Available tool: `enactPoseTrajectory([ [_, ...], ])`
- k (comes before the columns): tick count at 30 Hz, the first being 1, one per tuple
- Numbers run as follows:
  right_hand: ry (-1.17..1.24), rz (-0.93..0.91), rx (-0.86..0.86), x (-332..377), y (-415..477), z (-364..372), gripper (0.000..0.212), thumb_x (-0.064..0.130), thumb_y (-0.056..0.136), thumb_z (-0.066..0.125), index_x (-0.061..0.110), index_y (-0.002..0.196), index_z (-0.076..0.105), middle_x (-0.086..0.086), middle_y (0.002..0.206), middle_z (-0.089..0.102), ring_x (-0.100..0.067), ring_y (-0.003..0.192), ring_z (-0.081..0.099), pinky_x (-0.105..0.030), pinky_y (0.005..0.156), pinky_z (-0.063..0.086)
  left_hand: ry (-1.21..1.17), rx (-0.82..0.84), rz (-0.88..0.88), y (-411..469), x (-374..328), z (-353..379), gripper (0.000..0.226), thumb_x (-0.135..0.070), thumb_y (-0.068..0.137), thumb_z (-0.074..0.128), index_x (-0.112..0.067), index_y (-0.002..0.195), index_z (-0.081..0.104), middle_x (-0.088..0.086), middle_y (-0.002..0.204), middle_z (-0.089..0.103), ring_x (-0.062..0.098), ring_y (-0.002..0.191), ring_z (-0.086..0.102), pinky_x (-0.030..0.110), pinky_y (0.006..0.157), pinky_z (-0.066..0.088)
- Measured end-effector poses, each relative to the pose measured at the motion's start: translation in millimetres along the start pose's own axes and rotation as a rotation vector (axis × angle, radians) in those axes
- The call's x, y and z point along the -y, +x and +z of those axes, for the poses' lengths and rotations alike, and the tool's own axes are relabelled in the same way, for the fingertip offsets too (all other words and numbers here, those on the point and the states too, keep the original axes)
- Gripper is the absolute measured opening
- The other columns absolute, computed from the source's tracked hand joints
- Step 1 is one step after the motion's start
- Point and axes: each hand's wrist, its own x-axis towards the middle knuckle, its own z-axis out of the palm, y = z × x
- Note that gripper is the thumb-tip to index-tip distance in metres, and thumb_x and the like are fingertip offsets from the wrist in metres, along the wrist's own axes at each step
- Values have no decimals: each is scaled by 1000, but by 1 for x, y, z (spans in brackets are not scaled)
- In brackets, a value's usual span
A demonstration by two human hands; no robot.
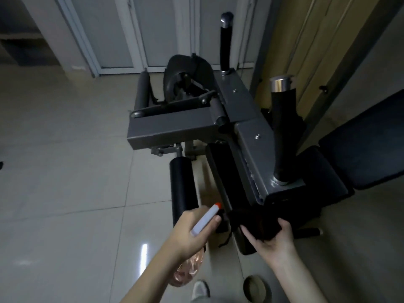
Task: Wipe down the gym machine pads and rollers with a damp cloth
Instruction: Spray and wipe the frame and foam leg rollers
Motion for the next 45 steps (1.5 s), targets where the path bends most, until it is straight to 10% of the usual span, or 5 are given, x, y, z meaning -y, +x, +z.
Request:
enactPoseTrajectory([
  [20, 478, -378, -163, -82, -17, 68, 29, 30, 96, 44, 6, 102, 59, -20, 102, 56, -35, 93, 55, -44, 92, 47, -131, 611, 259, 118, 43, -48, 32, -39, 94, 53, -22, 67, 52, -6, 59, 50, 8, 53, 47, 23, 53, 37],
  [35, 601, -465, -222, -130, -29, 88, 48, 37, 93, 50, 15, 136, 46, -19, 140, 37, -38, 119, 47, -27, 53, 56, -276, 471, 64, 130, 57, -81, 42, -29, 96, 56, 3, 69, 53, 10, 60, 51, 18, 54, 48, 37, 56, 40],
  [38, 505, -531, -287, -129, -35, 96, 41, 33, 96, 48, 13, 131, 49, -16, 132, 44, -37, 120, 49, -21, 33, 46, -273, 429, 43, 138, 58, -82, 39, -31, 96, 55, -2, 69, 55, 19, 63, 56, 23, 57, 52, 40, 59, 44],
  [42, 119, -740, -418, -129, -33, 102, 27, 28, 97, 48, 15, 120, 54, -5, 106, 60, -21, 94, 59, -40, 87, 54, -265, 394, 65, 139, 62, -83, 39, -30, 96, 54, -1, 70, 55, 13, 63, 56, 21, 56, 52, 39, 58, 45],
  [45, -339, -1113, -582, -136, -29, 107, 36, 25, 97, 48, 21, 132, 49, 1, 123, 56, -5, 99, 57, -20, 83, 51, -261, 346, 36, 141, 65, -82, 39, -32, 96, 55, -1, 72, 57, 17, 67, 60, 28, 61, 57, 43, 61, 49],
])
